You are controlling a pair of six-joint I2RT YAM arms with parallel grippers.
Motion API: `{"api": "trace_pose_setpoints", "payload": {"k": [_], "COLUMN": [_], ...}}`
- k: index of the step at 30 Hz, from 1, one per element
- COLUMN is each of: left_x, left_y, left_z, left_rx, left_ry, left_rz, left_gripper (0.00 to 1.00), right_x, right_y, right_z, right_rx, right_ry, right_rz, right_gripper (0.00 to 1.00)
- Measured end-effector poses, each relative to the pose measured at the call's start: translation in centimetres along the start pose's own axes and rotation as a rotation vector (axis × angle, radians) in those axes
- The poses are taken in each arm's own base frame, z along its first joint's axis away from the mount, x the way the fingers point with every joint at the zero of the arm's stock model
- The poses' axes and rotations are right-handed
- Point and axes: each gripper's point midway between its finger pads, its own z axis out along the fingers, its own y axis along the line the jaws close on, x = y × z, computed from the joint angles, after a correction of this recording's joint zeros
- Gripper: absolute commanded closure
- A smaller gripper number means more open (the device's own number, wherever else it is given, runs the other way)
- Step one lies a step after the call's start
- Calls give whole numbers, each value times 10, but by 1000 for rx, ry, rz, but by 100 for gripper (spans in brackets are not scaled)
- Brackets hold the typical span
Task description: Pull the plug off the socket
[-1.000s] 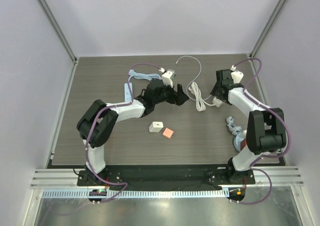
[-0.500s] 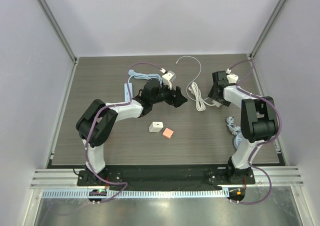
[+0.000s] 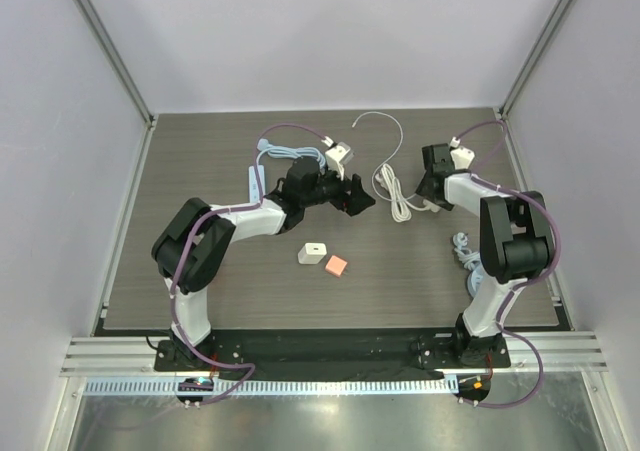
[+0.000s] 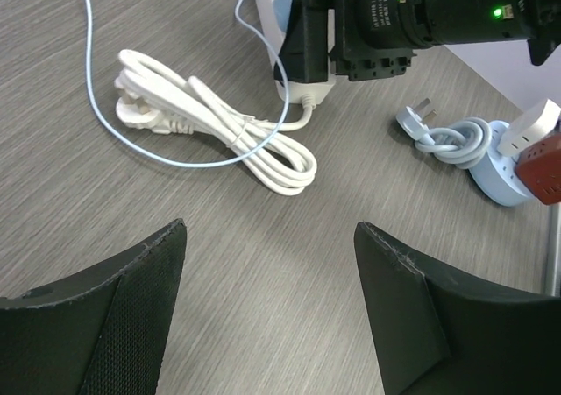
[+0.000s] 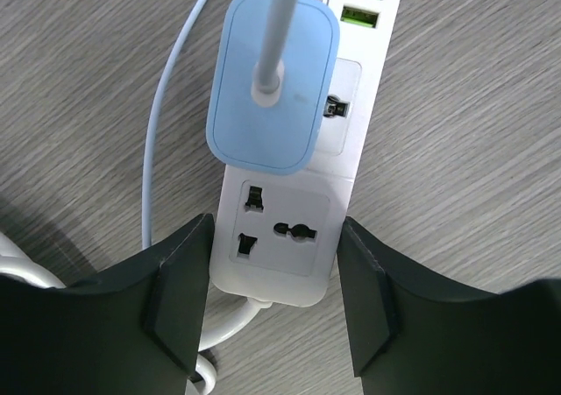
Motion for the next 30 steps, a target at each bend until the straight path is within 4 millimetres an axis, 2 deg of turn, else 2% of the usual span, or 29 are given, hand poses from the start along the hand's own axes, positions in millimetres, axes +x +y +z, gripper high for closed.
{"api": "trace_pose_setpoints", "payload": {"k": [6,11,14,16,17,18,20,23,27,30], "left_x": [0,-5,-5,-3,-1,1,3,6,6,3], "left_y": [-10,-13,-13,-12,-11,-10,-7,-3,-1,-4], "left_z": [0,3,3,3,3,3,2,0,-4,-3], "left_rx": [54,77,76,70,67,62,49,22,4,15], "left_ry": [11,5,6,17,24,31,36,36,33,22], "left_rz": [-3,-3,-3,2,3,2,7,14,8,-8], "left_gripper": [25,28,29,30,32,34,38,41,45,60], "right_x": [14,50,70,78,82,85,88,87,72,56], "right_y": [14,50,66,71,73,74,76,74,68,60], "right_z": [-11,-43,-60,-68,-72,-75,-79,-88,-109,-125], "right_rx": [-40,-124,-177,-201,-215,-227,-247,-270,-296,-304], "right_ry": [-17,-10,-2,6,10,17,33,40,12,-37], "right_rz": [4,-6,8,16,15,8,-2,-38,-72,-93], "right_gripper": [72,68,52,46,32,28,13,11,12,16]}}
